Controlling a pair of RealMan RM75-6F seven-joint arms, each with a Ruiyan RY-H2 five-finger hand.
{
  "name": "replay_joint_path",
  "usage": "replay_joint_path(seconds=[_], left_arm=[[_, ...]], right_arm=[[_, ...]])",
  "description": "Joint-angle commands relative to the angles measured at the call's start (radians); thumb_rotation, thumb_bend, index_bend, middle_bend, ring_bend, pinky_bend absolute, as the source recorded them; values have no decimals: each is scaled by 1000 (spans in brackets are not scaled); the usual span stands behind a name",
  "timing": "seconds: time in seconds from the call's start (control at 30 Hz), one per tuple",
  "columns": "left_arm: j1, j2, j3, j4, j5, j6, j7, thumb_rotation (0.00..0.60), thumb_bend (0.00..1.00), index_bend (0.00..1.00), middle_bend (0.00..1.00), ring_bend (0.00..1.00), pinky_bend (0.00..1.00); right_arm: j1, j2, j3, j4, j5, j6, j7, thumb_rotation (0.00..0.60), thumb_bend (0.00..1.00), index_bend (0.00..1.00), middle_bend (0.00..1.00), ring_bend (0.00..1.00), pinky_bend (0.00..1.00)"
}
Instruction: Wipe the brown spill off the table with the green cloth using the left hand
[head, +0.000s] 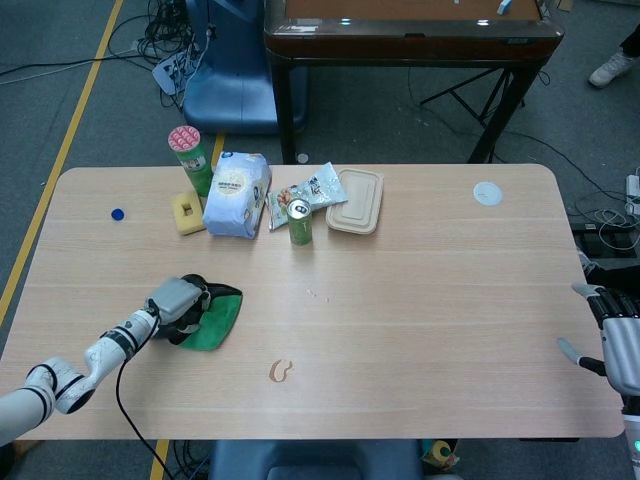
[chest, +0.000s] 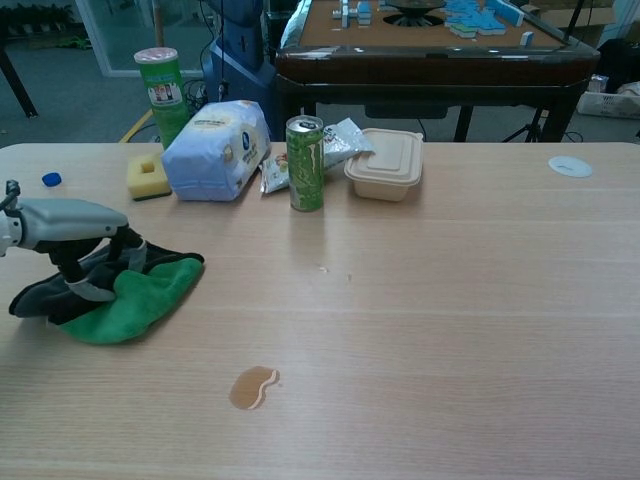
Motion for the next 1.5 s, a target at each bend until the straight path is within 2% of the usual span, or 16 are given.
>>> replay_joint_path(seconds=[0.03,0.17,0.33,0.57,0.7,0.93,1.23,1.5], left_arm=[[1,3,8,-13,10,30,-25,600,248,585,562,589,824],[2,17,19,-34,31,70,-52,600,248,653,654,667,884],[7,39,23,-71,56,143,-77,600,248,671,699,721,952],[-8,120,19,-221,87,215,-92,600,248,671,710,730,973],[-24,138,18,-308,120,240,-40,600,248,665,710,723,973],[-68,70,33,-354,184,226,9,600,248,655,709,710,973],[-134,-56,41,-299,244,199,63,600,248,653,709,703,971],[-163,-138,46,-245,265,171,210,600,248,647,709,695,971]], right_arm=[[-1,1,1,-2,-1,2,-1,600,232,238,277,232,271],[-1,2,2,-4,-3,3,-1,600,232,238,277,232,271],[1,3,3,-6,-6,1,-1,600,232,238,278,232,271],[3,6,5,-7,-10,2,4,600,232,238,278,232,271],[4,6,3,-5,-10,-4,9,600,232,238,278,232,271],[1,9,1,-5,-8,-5,16,600,232,238,278,232,271],[-7,13,-2,-9,0,-3,18,600,231,238,277,232,271],[-11,14,-4,-12,4,-4,17,600,232,238,278,232,271]])
